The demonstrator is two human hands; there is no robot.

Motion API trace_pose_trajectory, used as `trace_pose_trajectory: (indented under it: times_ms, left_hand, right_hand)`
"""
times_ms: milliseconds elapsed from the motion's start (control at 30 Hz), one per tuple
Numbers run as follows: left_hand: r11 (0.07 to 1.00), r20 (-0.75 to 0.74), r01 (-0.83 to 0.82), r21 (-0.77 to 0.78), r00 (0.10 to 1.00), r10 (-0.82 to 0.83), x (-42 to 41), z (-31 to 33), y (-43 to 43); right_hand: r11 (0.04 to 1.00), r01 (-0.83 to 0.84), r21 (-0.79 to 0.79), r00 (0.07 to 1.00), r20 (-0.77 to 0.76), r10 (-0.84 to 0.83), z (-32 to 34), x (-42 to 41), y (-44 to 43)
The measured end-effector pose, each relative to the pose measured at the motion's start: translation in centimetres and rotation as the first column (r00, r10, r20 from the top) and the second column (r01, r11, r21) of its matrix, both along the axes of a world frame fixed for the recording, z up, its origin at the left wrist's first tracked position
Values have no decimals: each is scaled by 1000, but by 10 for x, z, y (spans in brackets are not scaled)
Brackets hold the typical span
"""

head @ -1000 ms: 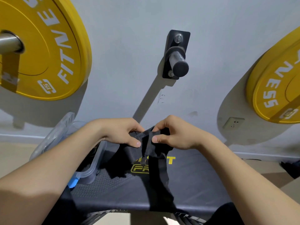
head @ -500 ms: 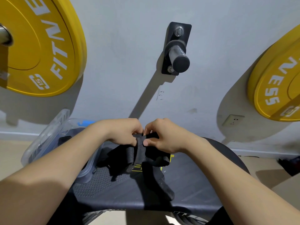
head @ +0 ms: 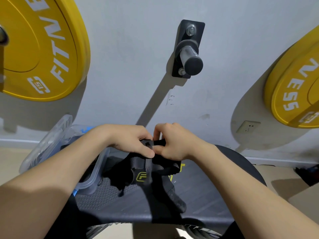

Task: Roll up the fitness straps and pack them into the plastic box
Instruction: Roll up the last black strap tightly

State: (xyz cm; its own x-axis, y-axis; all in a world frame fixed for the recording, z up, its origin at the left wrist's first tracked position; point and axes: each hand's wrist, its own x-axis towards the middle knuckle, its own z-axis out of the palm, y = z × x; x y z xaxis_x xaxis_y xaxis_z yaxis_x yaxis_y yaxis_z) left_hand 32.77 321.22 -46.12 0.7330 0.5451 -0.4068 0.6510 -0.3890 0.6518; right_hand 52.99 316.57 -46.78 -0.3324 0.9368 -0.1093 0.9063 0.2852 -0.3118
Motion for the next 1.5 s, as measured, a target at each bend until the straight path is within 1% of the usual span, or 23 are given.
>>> trace_pose_trajectory:
  times_ms: [100, 200, 300, 367, 433, 500, 567, 633, 667, 700, 767, 867, 1000, 1100, 1167, 1200, 1233, 1300, 1333, 1367, 1400, 1433, 1500]
  left_hand:
    - [993, 30, 15, -117, 999, -12, -8, -3, 1]
    - [990, 37, -37, -139, 998, 43, -8, -3, -3]
    - [997, 5, -55, -55, 998, 55, -11, -1, -6]
    - [998, 46, -64, -5, 997, 64, -15, -1, -6]
    - [995, 100, -95, -26, 990, 97, -17, -1, -6]
    - [993, 123, -107, -42, 986, 111, -18, 0, -7]
    - [994, 144, -106, -6, 984, 105, -18, 2, -7]
    - [993, 181, -119, 4, 977, 117, -18, 5, -7]
    - [991, 195, -133, 3, 972, 130, -18, 7, -7]
    - [990, 201, -143, 7, 970, 138, -18, 9, -6]
    - [986, 188, -162, 44, 970, 151, -20, 9, -3]
    - [961, 107, -184, 206, 981, 165, -25, 2, 6]
    - [899, -16, -228, 375, 968, 252, -26, -6, 9]
    - [799, 58, -459, 388, 878, 476, -23, -12, 6]
    - [706, 31, -577, 410, 783, 622, -18, -10, 1]
    - [692, -5, -620, 370, 743, 669, -17, -9, -1]
    - [697, -47, -672, 249, 711, 702, -15, -6, -3]
    - [692, -133, -717, -83, 696, 705, -12, -2, -6]
    - [682, -136, -702, -207, 711, 690, -11, -1, -6]
    - [664, -98, -685, -299, 715, 693, -9, -1, -6]
    - [630, -21, -676, -382, 688, 726, -6, 0, -6]
    - [571, 84, -666, -480, 613, 786, -3, 1, -6]
    - [430, 230, -581, -691, 387, 893, 4, 3, -5]
  right_hand:
    - [983, -43, -177, 999, -6, 42, 4, 6, 3]
    - [950, -90, -300, 996, -14, 90, 5, 9, 3]
    - [946, -135, -295, 991, -48, 126, 5, 7, 3]
    - [951, -138, -276, 987, -114, 110, 6, 6, 4]
    - [946, -124, -299, 980, -184, 70, 8, 6, 4]
    - [923, -121, -364, 980, -192, 52, 9, 8, 4]
    - [858, -125, -498, 980, -196, 29, 9, 10, 3]
    - [747, -159, -646, 958, -285, -43, 8, 12, 0]
    - [715, -191, -673, 940, -336, -65, 9, 13, -1]
    - [720, -205, -663, 930, -361, -68, 10, 14, -2]
    - [793, -179, -582, 944, -330, -28, 12, 15, 0]
    - [850, -188, -492, 955, -295, 41, 17, 9, 1]
    - [890, -138, -435, 927, -374, -40, 18, 1, 0]
    - [935, -52, -350, 900, -422, -108, 14, -3, 2]
    - [949, 10, -316, 864, -475, -167, 13, -5, 2]
    - [946, 18, -324, 835, -515, -193, 13, -7, 1]
    - [939, 12, -343, 804, -555, -213, 14, -9, 0]
    - [923, -24, -385, 739, -628, -243, 16, -12, -2]
    - [913, -43, -405, 705, -660, -260, 16, -12, -3]
    - [901, -60, -429, 668, -688, -283, 17, -12, -5]
    - [886, -79, -456, 632, -711, -310, 17, -12, -5]
    - [869, -103, -484, 604, -725, -332, 18, -11, -5]
    - [821, -175, -543, 587, -727, -356, 17, -10, -7]
